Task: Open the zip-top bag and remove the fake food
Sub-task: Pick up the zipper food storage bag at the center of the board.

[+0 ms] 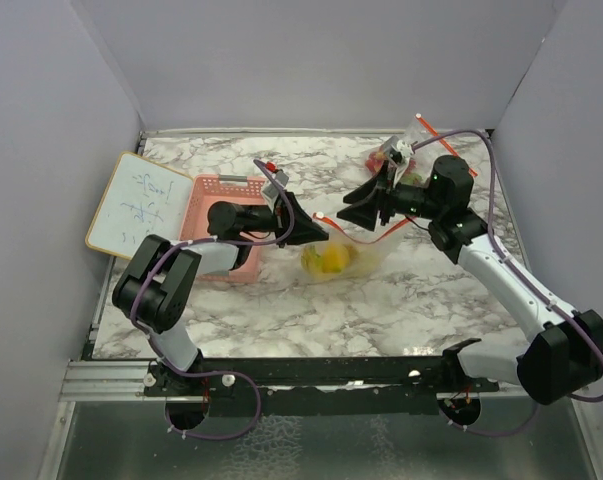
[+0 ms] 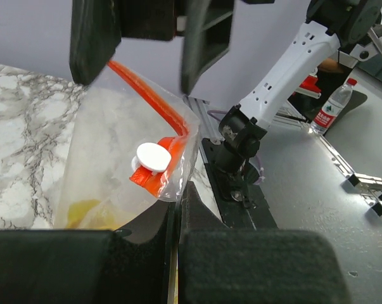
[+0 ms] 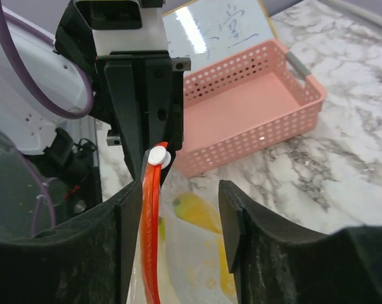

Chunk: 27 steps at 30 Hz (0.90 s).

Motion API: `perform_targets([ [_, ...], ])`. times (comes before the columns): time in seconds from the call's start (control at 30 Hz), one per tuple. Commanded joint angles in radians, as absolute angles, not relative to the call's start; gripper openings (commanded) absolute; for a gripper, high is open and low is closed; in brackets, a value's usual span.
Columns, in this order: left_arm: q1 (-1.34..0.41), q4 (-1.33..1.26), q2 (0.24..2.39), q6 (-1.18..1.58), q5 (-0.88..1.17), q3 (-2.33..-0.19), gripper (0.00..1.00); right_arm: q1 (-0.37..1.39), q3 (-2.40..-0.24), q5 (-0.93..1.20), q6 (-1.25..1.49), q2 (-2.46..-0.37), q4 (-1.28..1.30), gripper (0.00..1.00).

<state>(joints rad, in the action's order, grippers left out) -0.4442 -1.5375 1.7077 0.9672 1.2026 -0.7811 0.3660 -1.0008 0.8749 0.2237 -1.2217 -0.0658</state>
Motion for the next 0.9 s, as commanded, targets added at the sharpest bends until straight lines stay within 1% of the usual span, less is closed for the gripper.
perform_targets([
  [0.0,-0.454,-1.769,1.649,0.973,1.219,-0.778,0.00,0.373,-0.966,1.030,0.353,-1.242,-0.235,0.47],
  [0.13,-0.460,-1.769,1.647,0.974,1.223,-0.777,0.00,0.382,-0.963,1.054,0.407,-1.270,-0.261,0.46],
  [0.17,-0.461,-1.769,1.649,0.973,1.225,-0.777,0.00,0.389,-0.963,1.053,0.424,-1.279,-0.273,0.47],
  [0.23,-0.462,-1.768,1.654,0.972,1.228,-0.777,0.00,0.412,-0.958,1.043,0.469,-1.289,-0.311,0.55],
  [0.3,-0.462,-1.769,1.659,0.972,1.233,-0.778,0.00,0.435,-0.961,1.016,0.510,-1.296,-0.328,0.58],
  [0.43,-0.463,-1.768,1.665,0.966,1.232,-0.787,0.00,0.472,-1.019,0.957,0.535,-1.341,-0.241,0.58],
  [0.53,-0.462,-1.765,1.669,0.965,1.241,-0.791,0.00,0.483,-1.047,0.945,0.525,-1.357,-0.189,0.56],
  [0.6,-0.462,-1.765,1.672,0.966,1.243,-0.791,0.00,0.484,-1.059,0.927,0.513,-1.363,-0.156,0.52],
  [0.7,-0.462,-1.767,1.678,0.963,1.243,-0.789,0.00,0.485,-1.059,0.934,0.514,-1.375,-0.155,0.44],
  [0.8,-0.462,-1.769,1.685,0.965,1.246,-0.789,0.00,0.485,-1.050,0.934,0.513,-1.371,-0.161,0.26],
  [0.87,-0.462,-1.768,1.688,0.967,1.247,-0.789,0.00,0.485,-1.043,0.935,0.516,-1.361,-0.176,0.17],
])
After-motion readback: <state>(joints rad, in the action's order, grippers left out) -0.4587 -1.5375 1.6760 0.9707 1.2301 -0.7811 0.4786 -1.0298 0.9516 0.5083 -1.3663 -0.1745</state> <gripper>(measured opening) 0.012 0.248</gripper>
